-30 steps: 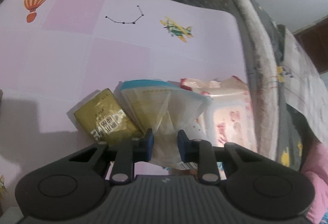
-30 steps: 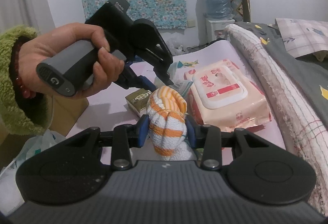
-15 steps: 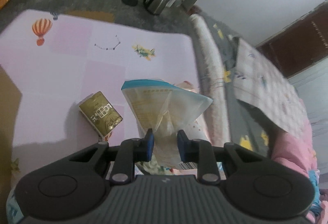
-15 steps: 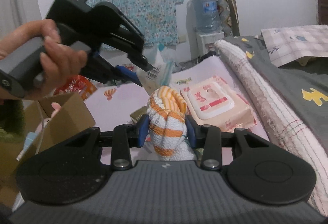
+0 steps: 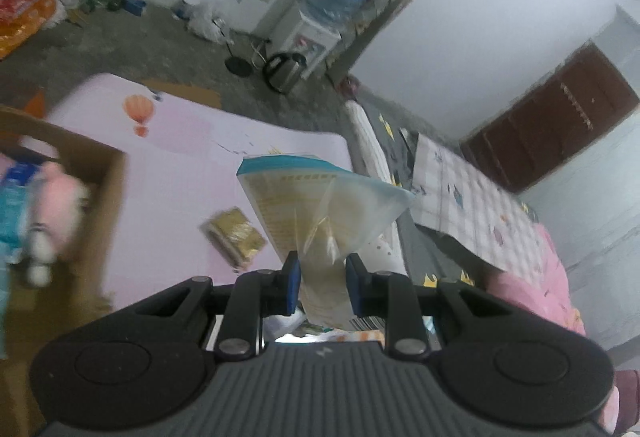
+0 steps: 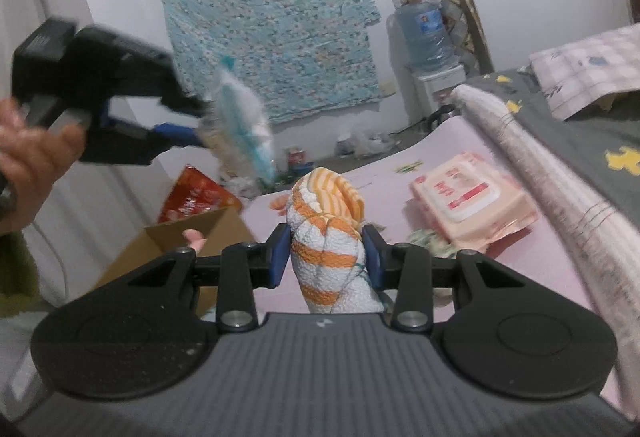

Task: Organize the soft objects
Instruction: 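Lift and carry the cloth roll and swab bag toward the cardboard box with both tools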

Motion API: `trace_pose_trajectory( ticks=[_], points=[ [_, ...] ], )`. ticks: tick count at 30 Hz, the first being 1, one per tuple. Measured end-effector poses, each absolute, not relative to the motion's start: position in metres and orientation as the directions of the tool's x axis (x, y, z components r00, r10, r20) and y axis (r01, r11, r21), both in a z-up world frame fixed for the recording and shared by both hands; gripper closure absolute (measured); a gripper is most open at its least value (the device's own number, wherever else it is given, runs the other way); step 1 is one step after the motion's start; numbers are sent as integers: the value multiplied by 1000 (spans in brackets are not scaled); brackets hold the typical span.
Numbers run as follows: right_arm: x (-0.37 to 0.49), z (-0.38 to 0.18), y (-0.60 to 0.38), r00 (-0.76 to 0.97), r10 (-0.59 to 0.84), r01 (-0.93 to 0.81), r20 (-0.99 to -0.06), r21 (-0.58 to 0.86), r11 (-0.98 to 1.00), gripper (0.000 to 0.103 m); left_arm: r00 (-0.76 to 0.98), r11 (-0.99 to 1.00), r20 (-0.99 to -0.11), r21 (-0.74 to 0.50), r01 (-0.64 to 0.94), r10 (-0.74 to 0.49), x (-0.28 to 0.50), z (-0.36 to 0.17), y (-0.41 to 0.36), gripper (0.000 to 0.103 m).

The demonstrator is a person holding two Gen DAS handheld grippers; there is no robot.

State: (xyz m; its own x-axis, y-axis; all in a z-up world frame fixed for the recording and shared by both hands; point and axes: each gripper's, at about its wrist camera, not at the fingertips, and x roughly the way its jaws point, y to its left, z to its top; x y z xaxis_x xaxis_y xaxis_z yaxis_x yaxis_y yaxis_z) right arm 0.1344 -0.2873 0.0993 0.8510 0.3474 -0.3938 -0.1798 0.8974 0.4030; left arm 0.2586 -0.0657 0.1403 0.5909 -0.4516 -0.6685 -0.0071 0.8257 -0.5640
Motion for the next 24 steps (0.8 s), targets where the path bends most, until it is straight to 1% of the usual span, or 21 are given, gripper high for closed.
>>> trace_pose_trajectory(
  ticks=[4, 7, 13, 18, 22, 24],
  points=[
    [127, 107, -274, 830, 416, -223, -372, 461, 859, 66, 646, 828, -648, -559, -45, -403, 228, 149, -12, 78],
    [128, 112, -258, 800, 481, -262, -359, 511, 818, 66, 665, 827, -650, -555, -87, -367, 208, 147, 25, 78],
    [142, 120, -213, 722, 604, -313, -338, 619, 720, 66, 674, 844, -674, -518, -140, -302, 178, 124, 90, 78],
    [153, 117, -173, 659, 674, -318, -334, 687, 653, 66, 593, 893, -756, -431, -131, -278, 183, 77, 110, 78],
    [162, 107, -144, 634, 695, -264, -339, 750, 607, 66, 460, 912, -835, -394, -116, -302, 202, 29, 118, 78],
    [169, 99, -130, 621, 707, -231, -337, 784, 576, 66, 411, 919, -859, -379, -111, -305, 212, 7, 119, 78]
  ],
)
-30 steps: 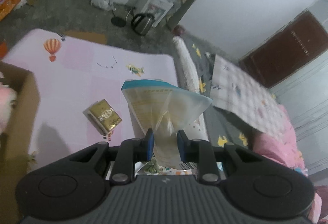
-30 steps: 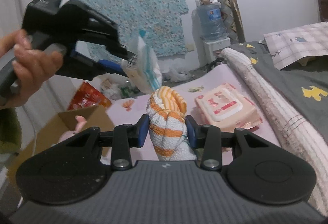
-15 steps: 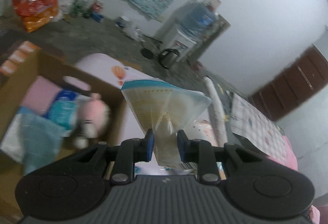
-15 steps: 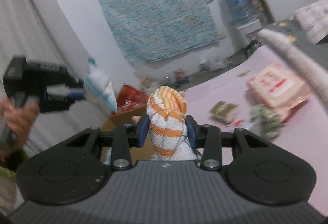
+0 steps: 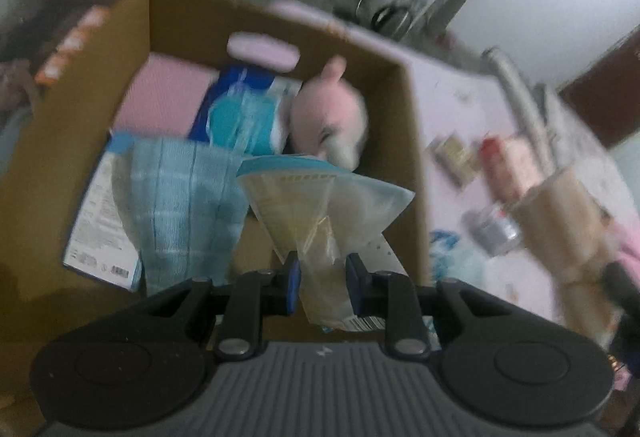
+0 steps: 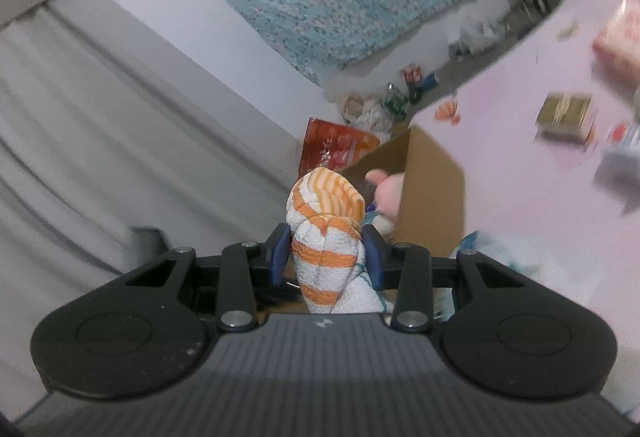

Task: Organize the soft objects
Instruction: 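Lift and carry the cloth roll and swab bag toward the cardboard box with both tools, then open the left tool over the box while the right tool releases the cloth roll inside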

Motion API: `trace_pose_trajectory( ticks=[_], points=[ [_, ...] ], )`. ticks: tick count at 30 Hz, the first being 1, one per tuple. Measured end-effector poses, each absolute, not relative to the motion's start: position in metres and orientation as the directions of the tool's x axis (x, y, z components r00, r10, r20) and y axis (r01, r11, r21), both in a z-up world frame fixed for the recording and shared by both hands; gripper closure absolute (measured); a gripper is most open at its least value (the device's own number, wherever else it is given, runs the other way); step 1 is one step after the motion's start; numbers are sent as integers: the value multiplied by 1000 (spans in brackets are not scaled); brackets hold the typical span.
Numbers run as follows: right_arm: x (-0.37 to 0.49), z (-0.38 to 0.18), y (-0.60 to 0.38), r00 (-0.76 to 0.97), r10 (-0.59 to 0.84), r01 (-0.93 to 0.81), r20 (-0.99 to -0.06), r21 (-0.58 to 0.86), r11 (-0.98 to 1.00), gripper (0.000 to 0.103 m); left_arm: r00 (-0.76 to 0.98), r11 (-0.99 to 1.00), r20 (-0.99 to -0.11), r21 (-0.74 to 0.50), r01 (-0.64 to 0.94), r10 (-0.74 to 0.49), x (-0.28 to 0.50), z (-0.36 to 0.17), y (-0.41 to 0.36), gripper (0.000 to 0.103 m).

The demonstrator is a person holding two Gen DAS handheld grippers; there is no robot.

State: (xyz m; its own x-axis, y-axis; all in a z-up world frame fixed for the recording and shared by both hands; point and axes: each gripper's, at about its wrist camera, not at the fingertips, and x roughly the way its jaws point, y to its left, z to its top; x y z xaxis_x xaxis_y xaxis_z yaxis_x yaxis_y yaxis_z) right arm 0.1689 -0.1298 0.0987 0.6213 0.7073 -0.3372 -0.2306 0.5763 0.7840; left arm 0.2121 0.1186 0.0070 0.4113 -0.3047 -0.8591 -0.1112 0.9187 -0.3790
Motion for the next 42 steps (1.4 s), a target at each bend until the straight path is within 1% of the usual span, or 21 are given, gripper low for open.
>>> trace_pose_trajectory(
  ticks=[3, 7, 11, 14, 18, 21, 22, 23, 24, 26, 31, 34, 36, 40, 42],
  points=[
    [178, 86, -108, 607, 713, -179, -350, 815, 552, 66, 376, 936, -881, -341, -87, -286, 223, -13, 118, 78],
    [192, 67, -90, 602, 705, -107, -376, 836, 538, 66, 337, 964, -906, -263, 22, -255, 233, -28, 110, 78],
    [202, 50, -70, 597, 692, -57, -406, 839, 541, 66, 324, 969, -913, -225, 102, -246, 234, -25, 104, 77],
    [207, 42, -59, 594, 687, -41, -418, 838, 544, 66, 305, 974, -928, -174, 144, -212, 236, -19, 95, 78],
    [205, 39, -52, 595, 684, -37, -422, 835, 548, 65, 245, 970, -947, -166, 175, -207, 240, -17, 97, 77],
    [205, 40, -52, 601, 680, -48, -421, 830, 556, 65, 239, 978, -956, -134, 161, -171, 243, -16, 100, 76],
    [201, 40, -56, 606, 676, -51, -419, 828, 559, 64, 242, 979, -954, -143, 149, -176, 243, -18, 101, 76],
    [200, 41, -56, 609, 675, -52, -417, 828, 559, 64, 246, 976, -948, -172, 134, -201, 246, -22, 103, 71],
    [200, 41, -57, 611, 674, -52, -415, 828, 558, 64, 254, 971, -939, -210, 113, -233, 247, -24, 106, 62],
    [198, 42, -64, 615, 671, -47, -414, 830, 555, 64, 276, 957, -917, -279, 75, -289, 250, -32, 111, 53],
    [191, 49, -76, 626, 663, -53, -411, 825, 562, 64, 296, 930, -889, -368, -7, -350, 253, -34, 123, 53],
    [189, 54, -80, 636, 660, -59, -400, 828, 558, 64, 344, 934, -880, -356, -20, -328, 248, -21, 129, 57],
    [188, 55, -82, 644, 661, -62, -386, 834, 548, 64, 357, 927, -874, -370, -50, -330, 247, -16, 134, 60],
    [187, 61, -80, 641, 667, -83, -379, 830, 551, 64, 403, 903, -847, -417, -103, -345, 236, -3, 146, 59],
    [187, 62, -77, 633, 672, -92, -384, 825, 558, 64, 436, 893, -830, -435, -114, -348, 227, 7, 152, 55]
  ],
)
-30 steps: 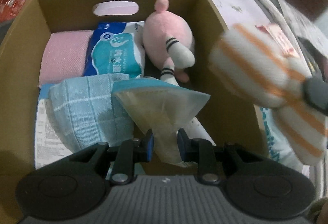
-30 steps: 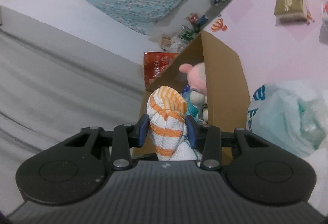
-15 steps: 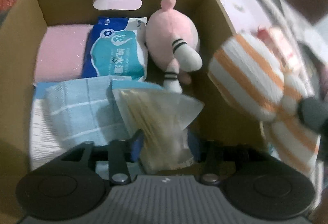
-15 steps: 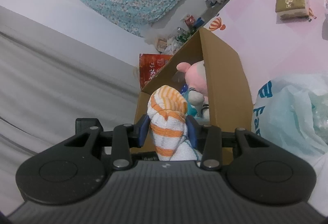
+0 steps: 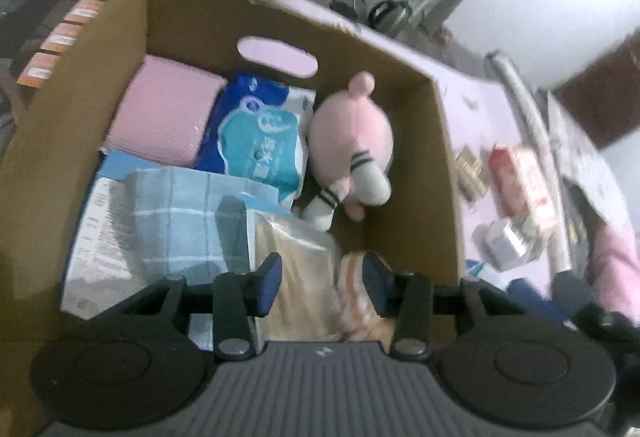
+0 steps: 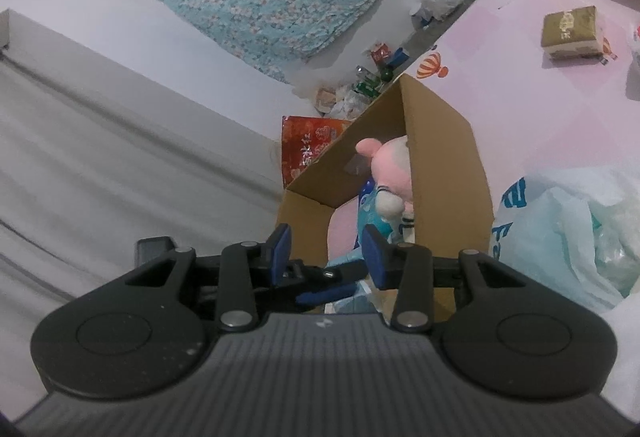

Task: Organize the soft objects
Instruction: 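Open the left tool over the box while the right tool releases the cloth roll inside, then move both tools back from the box to the items on the bed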

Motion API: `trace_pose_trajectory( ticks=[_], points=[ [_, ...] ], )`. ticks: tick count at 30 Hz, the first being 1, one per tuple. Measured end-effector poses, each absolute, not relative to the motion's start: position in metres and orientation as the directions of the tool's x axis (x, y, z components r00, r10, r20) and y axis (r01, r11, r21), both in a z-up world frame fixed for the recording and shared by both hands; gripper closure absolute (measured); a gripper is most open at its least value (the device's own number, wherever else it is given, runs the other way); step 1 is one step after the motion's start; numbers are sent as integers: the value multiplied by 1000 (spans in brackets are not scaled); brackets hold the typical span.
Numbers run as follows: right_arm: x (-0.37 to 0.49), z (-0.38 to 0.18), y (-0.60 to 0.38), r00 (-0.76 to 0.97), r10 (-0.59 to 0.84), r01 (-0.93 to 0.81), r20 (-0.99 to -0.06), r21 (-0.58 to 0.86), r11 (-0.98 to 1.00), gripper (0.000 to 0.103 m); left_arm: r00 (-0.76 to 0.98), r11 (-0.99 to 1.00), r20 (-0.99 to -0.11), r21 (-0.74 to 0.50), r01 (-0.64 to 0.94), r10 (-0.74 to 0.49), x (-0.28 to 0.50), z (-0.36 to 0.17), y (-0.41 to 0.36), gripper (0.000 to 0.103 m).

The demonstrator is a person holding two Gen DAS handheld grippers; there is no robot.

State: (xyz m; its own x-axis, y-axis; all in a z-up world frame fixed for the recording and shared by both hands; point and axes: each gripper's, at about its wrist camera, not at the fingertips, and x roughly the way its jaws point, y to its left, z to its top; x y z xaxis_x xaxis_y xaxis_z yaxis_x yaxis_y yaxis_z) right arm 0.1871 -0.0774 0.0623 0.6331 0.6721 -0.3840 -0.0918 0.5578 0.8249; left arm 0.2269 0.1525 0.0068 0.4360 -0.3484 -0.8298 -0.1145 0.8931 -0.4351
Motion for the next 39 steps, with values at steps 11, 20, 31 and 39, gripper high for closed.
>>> trace_pose_trajectory(
  ticks=[11, 20, 31, 39],
  points=[
    [173, 79, -64, 608, 679, -193, -410, 754, 628, 62, 537, 899, -797, -412, -150, -276, 182, 40, 176, 40],
    [138, 101, -97, 661, 650, -281, -375, 680, 678, 45, 599, 932, -759, -359, -57, -256, 146, 63, 152, 17],
    [86, 91, -175, 729, 574, -182, -373, 703, 688, 19, 655, 947, -697, -308, 93, -291, 116, 66, 97, 7],
    [70, 67, -225, 776, 506, -89, -377, 728, 679, 19, 664, 959, -693, -236, 160, -281, 120, 76, 56, 7]
  ],
)
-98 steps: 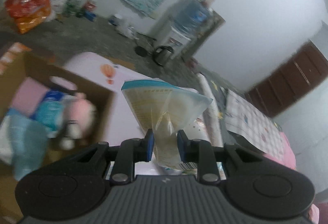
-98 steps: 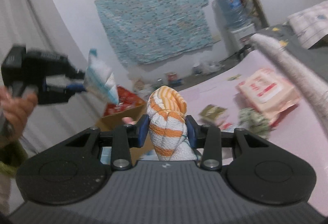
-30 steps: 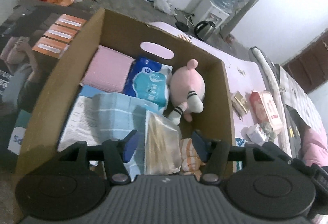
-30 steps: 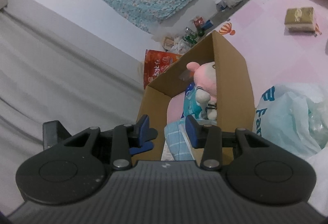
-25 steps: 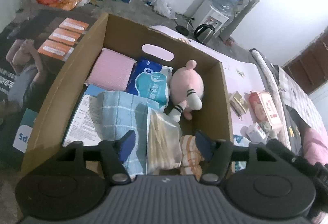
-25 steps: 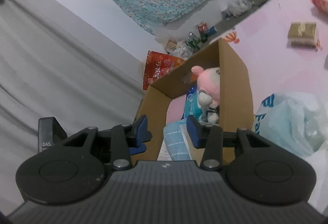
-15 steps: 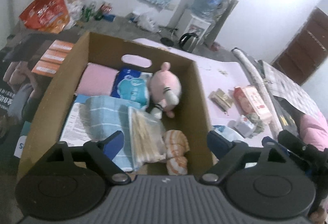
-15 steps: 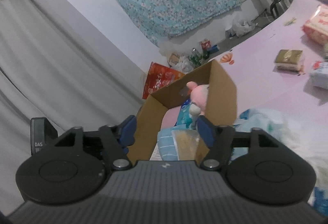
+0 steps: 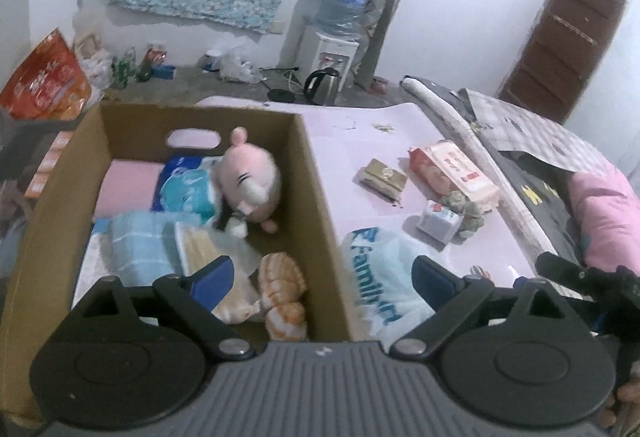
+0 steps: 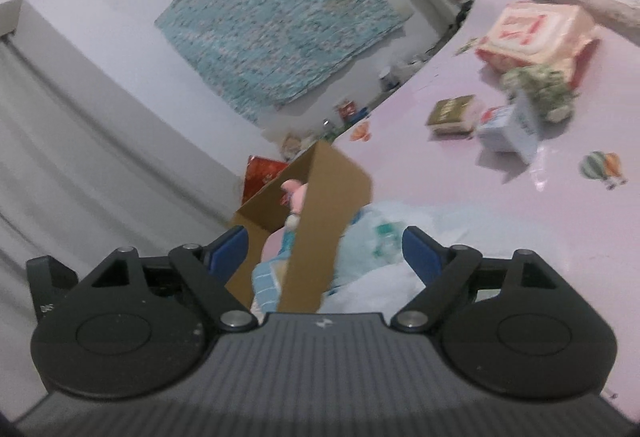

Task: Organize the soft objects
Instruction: 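Move both tools back from the box to the items on the bed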

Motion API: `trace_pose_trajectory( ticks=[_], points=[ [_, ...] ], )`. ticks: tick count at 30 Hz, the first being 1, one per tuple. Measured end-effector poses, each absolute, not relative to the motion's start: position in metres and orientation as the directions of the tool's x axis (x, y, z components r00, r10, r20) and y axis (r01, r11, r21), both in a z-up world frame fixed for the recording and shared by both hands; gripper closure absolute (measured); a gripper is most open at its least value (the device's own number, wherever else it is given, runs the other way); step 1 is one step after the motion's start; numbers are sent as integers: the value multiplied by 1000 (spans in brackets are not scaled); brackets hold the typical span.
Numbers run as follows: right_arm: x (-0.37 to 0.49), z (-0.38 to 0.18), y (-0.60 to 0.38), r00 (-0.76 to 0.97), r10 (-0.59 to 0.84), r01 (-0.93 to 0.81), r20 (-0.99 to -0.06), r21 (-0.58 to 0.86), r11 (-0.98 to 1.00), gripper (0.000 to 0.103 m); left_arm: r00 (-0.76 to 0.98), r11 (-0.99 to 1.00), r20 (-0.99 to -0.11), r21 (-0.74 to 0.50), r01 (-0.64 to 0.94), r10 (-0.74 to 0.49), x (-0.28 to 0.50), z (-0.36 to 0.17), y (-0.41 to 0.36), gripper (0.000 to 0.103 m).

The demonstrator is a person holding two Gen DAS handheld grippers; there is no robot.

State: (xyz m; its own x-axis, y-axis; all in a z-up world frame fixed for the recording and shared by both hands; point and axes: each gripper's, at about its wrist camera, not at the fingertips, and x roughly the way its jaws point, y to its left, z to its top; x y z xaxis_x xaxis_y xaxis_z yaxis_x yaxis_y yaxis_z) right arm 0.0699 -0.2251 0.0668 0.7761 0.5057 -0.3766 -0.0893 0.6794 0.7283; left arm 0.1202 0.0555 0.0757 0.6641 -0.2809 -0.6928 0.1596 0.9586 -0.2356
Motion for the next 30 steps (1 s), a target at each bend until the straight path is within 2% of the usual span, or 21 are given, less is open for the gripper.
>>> trace_pose_trajectory(
  ticks=[6, 11, 13, 21, 30],
  points=[
    [75, 49, -253, 800, 476, -51, -366, 748, 662, 19, 654, 958, -702, -168, 231, -281, 143, 94, 9, 5],
    [84, 34, -273, 814, 443, -24, -376, 741, 671, 19, 590, 953, -760, -128, 274, -272, 187, 99, -43, 4],
    [87, 28, -285, 823, 429, -11, -373, 745, 667, 19, 544, 950, -790, -151, 274, -283, 211, 96, -61, 4],
    [111, 13, -321, 856, 333, 46, -395, 701, 712, 19, 333, 952, -896, -304, 23, -294, 335, 42, -110, 4],
    [159, 1, -344, 877, 202, 116, -437, 598, 793, 19, 211, 924, -939, -315, -217, -271, 420, -32, -149, 5]
  ],
)
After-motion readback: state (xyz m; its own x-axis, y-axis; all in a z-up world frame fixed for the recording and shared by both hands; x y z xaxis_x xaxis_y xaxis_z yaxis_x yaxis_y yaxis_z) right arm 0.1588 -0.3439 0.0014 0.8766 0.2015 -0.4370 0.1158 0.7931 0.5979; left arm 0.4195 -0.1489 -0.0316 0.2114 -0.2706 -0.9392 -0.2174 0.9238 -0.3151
